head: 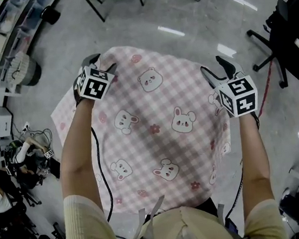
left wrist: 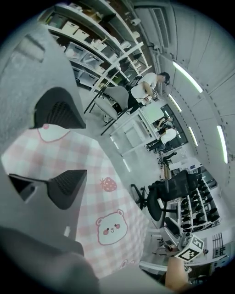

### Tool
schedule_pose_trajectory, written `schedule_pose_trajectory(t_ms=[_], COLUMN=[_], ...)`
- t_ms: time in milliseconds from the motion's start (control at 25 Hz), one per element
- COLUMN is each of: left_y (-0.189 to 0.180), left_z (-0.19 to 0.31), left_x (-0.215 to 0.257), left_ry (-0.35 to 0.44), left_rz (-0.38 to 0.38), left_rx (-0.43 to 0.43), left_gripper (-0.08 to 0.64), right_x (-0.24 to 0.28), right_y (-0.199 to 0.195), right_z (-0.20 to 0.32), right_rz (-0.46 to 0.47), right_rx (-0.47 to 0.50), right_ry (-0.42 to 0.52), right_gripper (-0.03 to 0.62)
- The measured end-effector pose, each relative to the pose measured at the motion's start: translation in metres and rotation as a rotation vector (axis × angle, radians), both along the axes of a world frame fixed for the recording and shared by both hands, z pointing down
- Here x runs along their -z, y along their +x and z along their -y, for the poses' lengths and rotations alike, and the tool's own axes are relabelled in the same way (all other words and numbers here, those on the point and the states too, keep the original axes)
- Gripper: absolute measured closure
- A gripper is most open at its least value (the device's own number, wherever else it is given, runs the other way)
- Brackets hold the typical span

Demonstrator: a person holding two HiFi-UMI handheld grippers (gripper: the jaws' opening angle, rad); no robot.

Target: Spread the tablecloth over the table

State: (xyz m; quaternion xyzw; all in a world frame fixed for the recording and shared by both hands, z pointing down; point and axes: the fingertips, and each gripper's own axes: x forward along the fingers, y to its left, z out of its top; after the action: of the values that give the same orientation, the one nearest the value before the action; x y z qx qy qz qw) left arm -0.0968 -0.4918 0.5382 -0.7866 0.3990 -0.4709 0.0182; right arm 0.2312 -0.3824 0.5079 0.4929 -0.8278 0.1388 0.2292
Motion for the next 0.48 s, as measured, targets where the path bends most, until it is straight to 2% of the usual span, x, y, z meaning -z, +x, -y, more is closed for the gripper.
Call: schedule_pose_trajectory(t_ms=[120, 360, 480], left_y=[-0.003, 0.000, -0.005], left_z=[-0.007, -0.041, -0.060], left_x=[0.011, 0.047, 0.066], left_ry=[0.017, 0.037, 0.087], left_rz=[-0.067, -0.251, -0.311], left_rx=[0.035, 0.072, 0.077], left_gripper=[0.278, 0.347, 0.371], right_x=[0.012, 0.032, 0.040], right_y=[-0.002, -0.020, -0.029], right_z=[-0.010, -0.040, -0.054], right_rz=[0.020, 0.054, 0.072], right_rx=[-0.014, -0.016, -0.020], right_ry=[0.021, 0.034, 0.038], right_gripper=[0.342, 0.370, 0.386])
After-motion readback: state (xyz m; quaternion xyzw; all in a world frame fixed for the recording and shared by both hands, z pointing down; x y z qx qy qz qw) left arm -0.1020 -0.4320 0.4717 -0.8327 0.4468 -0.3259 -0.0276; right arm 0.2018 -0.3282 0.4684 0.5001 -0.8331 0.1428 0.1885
